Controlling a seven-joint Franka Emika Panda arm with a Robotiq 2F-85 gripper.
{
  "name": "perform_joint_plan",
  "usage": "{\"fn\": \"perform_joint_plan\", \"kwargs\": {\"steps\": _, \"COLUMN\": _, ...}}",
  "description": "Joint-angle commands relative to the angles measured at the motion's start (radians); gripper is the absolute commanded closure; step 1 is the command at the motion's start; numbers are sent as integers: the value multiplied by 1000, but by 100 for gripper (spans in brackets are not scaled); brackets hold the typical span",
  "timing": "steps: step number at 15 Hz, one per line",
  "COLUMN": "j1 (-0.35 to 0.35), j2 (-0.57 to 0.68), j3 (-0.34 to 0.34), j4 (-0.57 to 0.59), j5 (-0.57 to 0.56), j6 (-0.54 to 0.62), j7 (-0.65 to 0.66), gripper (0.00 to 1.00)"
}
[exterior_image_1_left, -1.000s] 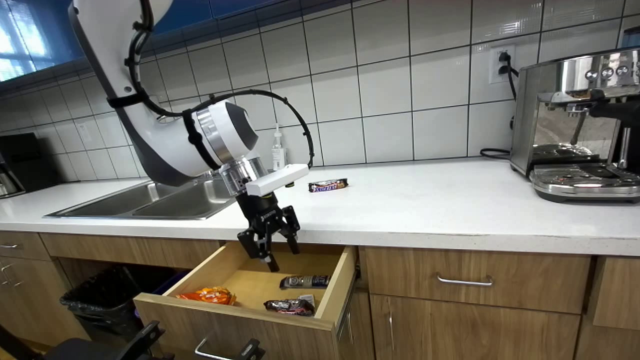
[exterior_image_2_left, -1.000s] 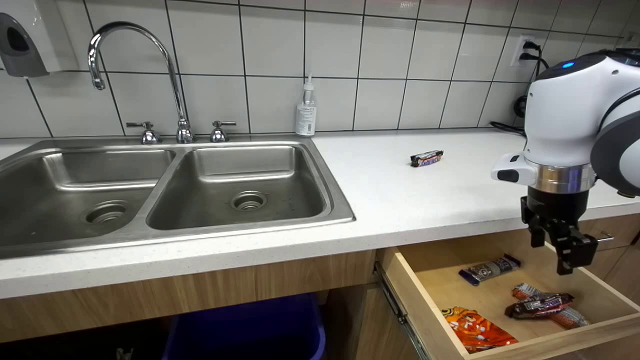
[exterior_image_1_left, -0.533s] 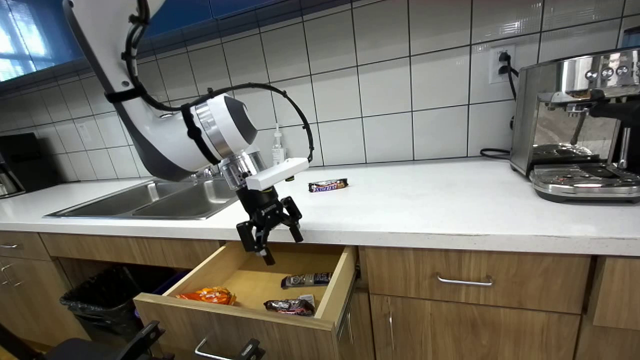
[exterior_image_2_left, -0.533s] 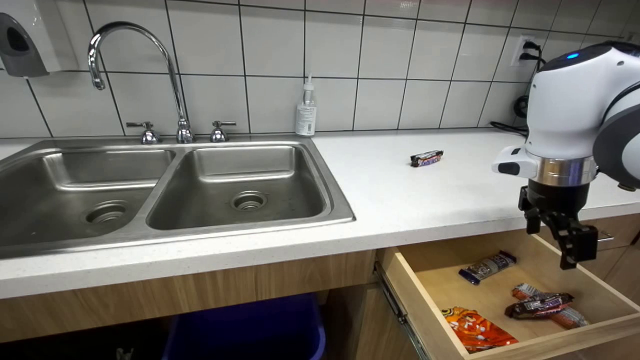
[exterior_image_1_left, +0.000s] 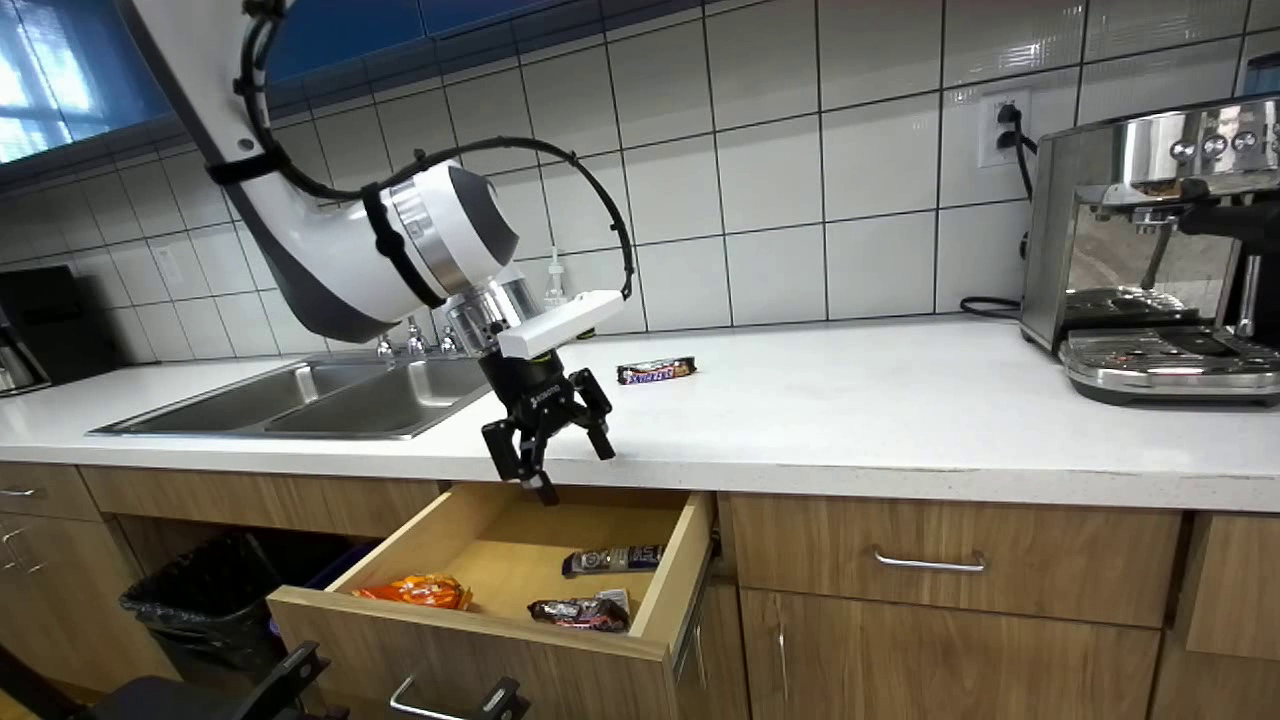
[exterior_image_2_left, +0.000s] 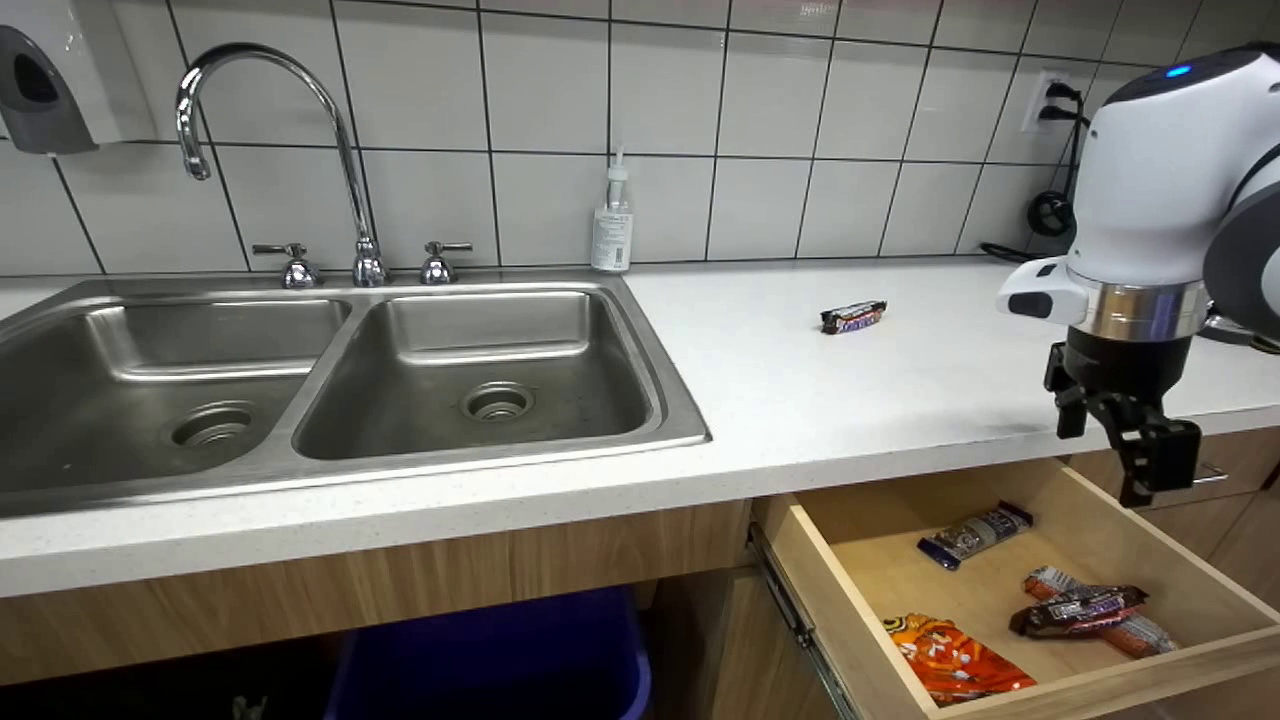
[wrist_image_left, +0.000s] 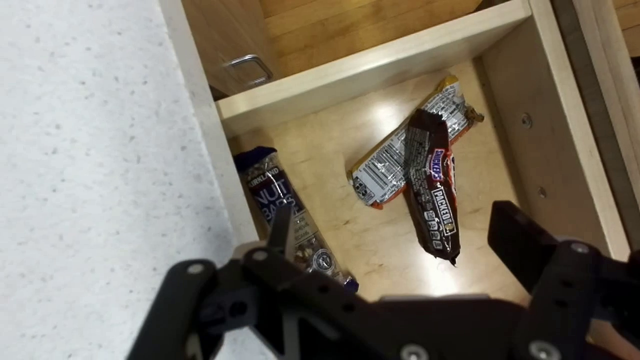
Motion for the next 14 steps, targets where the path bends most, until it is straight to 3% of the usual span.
{"fn": "perform_joint_plan", "kwargs": {"steps": 1, "j1": -26, "j2": -32, "j3": 5, "j4": 2, "j5": 4, "j6": 18, "j7": -25, "gripper": 0}}
{"fn": "perform_joint_plan", "kwargs": {"steps": 14, "j1": -29, "j2": -13, "j3": 16, "j4": 100, "j5": 45, "j6": 34, "j7": -41, "gripper": 0}}
